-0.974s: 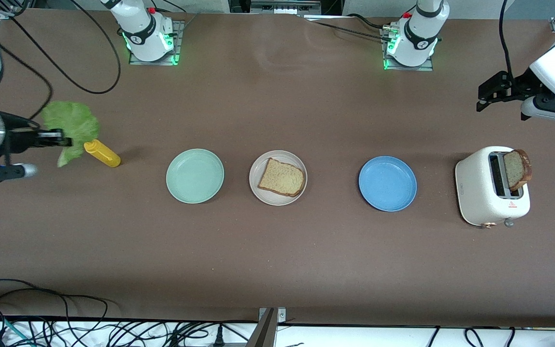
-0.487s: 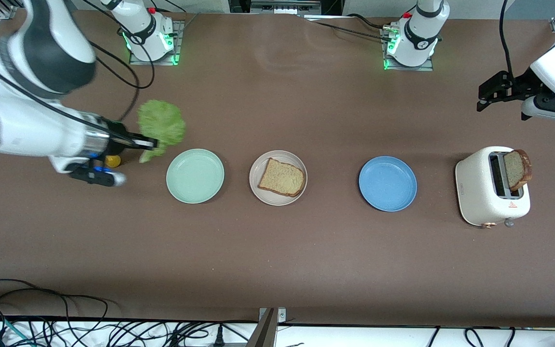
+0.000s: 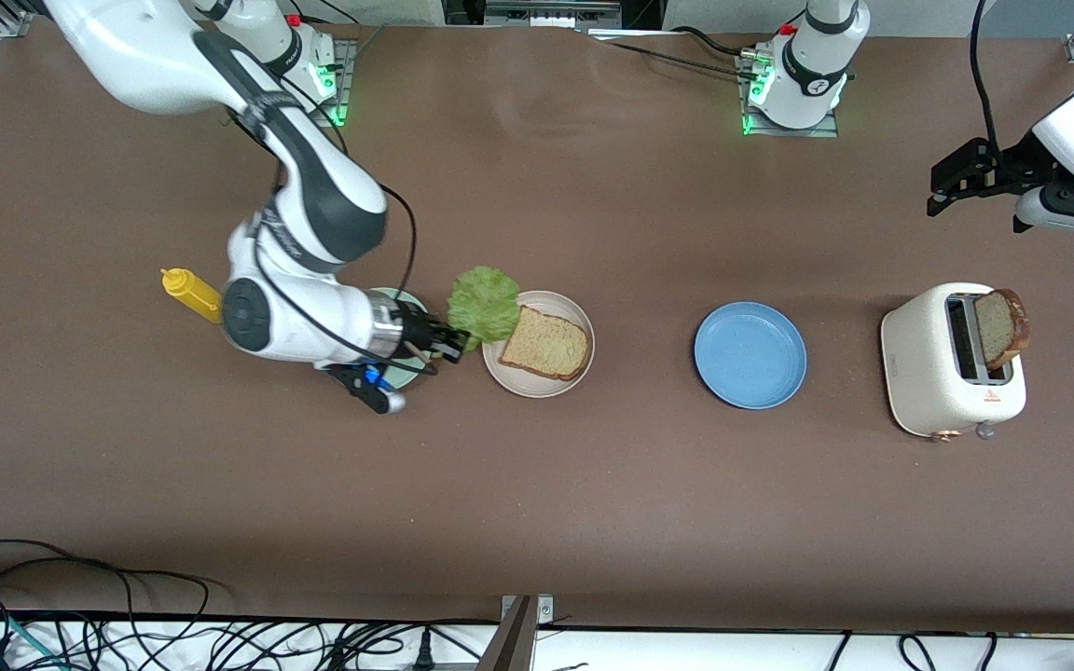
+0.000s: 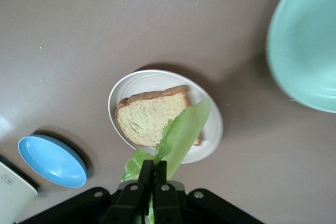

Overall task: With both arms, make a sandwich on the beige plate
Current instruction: 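Carry the lettuce with the right gripper over the bread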

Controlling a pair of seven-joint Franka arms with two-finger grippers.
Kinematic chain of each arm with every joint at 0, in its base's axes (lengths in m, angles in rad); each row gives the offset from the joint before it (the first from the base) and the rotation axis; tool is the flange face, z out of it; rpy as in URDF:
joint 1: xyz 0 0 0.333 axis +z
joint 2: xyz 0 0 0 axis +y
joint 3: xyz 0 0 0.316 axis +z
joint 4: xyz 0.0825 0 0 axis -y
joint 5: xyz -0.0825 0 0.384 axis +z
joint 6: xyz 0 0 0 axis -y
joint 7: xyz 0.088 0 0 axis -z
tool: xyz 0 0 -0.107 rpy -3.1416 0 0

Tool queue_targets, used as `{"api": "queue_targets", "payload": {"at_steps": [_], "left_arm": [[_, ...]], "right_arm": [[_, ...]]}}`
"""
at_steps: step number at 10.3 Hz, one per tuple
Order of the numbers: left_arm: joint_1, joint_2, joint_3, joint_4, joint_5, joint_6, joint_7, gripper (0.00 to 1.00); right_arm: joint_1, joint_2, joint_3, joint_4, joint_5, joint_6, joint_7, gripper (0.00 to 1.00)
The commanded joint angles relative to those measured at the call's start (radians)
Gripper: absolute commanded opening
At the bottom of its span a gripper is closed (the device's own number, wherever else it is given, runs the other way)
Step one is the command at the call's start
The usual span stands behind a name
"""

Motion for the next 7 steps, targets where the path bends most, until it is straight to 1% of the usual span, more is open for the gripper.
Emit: {"api": "queue_targets", "payload": {"at_steps": [1, 2, 5, 7], "left_arm": [[0.009, -0.010, -0.002, -0.002, -0.023, -0.011, 0.012, 1.00], [0.010, -0.010, -0.001, -0.002, -0.025, -0.011, 0.013, 1.00], [0.010, -0.008, -0.001, -0.005, -0.025, -0.011, 0.010, 1.00], [0.048, -0.008, -0.002, 0.001, -0.033, -0.008, 0.015, 1.00]], "right_arm": [[0.042, 0.091, 0.000, 0.030, 0.011, 0.159, 0.024, 0.00], [0.057, 0.119, 0.001, 0.030, 0.016, 0.201, 0.024, 0.00], [0.085, 0.156, 0.000, 0.013, 0.014, 0.208, 0.023, 0.00], [0.115, 0.179, 0.000, 0.012, 0.011, 0.238, 0.018, 0.00]]}}
